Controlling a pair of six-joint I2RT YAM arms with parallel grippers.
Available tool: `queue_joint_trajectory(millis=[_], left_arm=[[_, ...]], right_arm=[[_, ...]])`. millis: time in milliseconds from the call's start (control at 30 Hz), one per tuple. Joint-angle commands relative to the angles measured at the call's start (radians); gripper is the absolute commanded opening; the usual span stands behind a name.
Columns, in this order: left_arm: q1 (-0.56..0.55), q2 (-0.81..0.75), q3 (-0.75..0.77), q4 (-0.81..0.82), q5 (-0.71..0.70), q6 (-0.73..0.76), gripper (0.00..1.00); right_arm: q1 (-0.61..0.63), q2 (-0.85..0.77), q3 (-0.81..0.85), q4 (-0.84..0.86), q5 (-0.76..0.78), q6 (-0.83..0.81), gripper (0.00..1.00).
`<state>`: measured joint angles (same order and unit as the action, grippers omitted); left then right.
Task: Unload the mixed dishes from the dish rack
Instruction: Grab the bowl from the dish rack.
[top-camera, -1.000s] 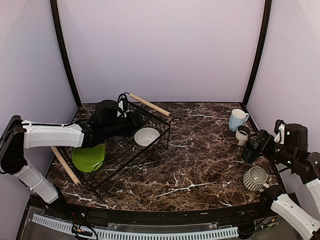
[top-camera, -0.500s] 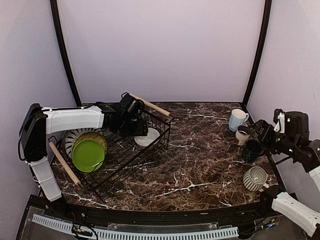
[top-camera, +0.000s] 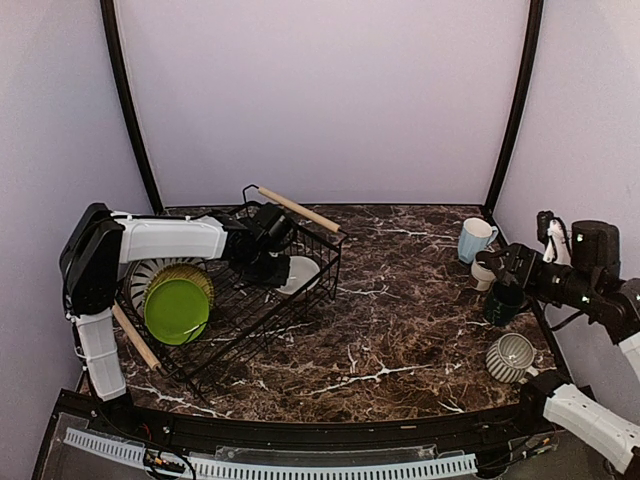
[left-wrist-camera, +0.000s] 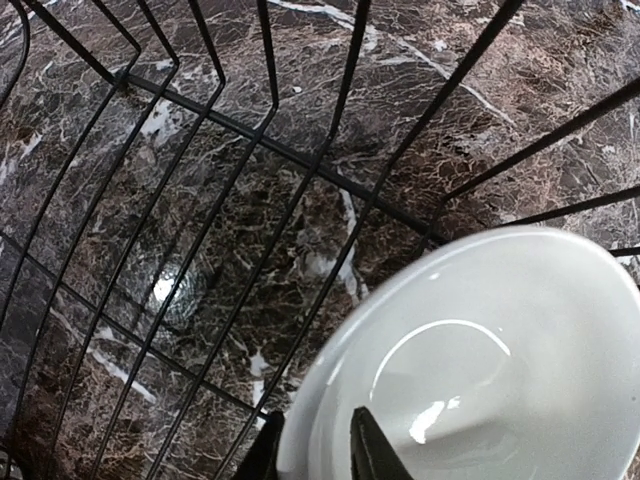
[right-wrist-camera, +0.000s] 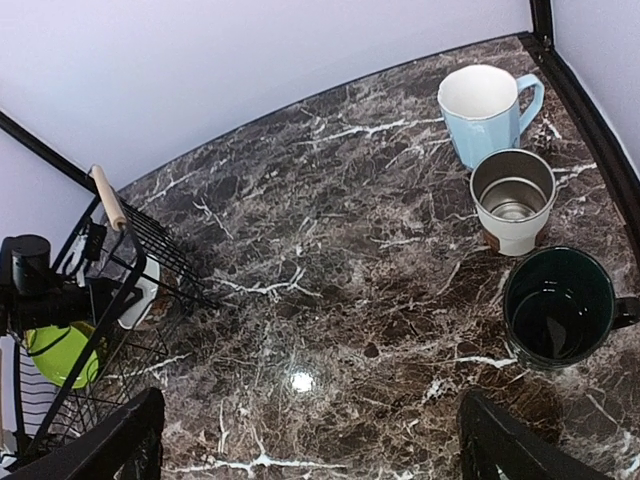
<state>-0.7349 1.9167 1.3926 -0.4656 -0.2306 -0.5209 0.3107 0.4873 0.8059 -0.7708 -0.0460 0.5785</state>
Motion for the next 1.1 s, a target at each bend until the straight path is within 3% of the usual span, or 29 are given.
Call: queue_joint_trajectory(millis=[0, 133, 567, 800, 1067], left_arm=[[0.002, -0.018, 0.028, -0.06, -0.047, 0.045, 0.15], [0.002, -0.051, 0.014, -0.072, -0.096, 0.06, 0.02], [0.003, -0.328, -0.034, -0.088, -0.222, 0.12, 0.01], [-0.006, -0.514, -0.068, -0.012, -0.174, 0.171, 0.01], [-0.238, -0.504, 0.076, -0.05, -0.377, 0.243, 0.01]], right_arm=[[-0.002, 0.098, 0.048, 0.003, -0.054, -0.053, 0.99], [-0.002, 0.156, 0.076, 0.034, -0.083, -0.063, 0.99], [0.031, 0.321, 0.091, 0.235, -0.259, -0.003, 0.99], [0.236, 0.499, 0.219, 0.299, -0.195, -0.016, 0.99], [0.469, 0.719, 0.464, 0.256, -0.059, -0.11, 0.99]])
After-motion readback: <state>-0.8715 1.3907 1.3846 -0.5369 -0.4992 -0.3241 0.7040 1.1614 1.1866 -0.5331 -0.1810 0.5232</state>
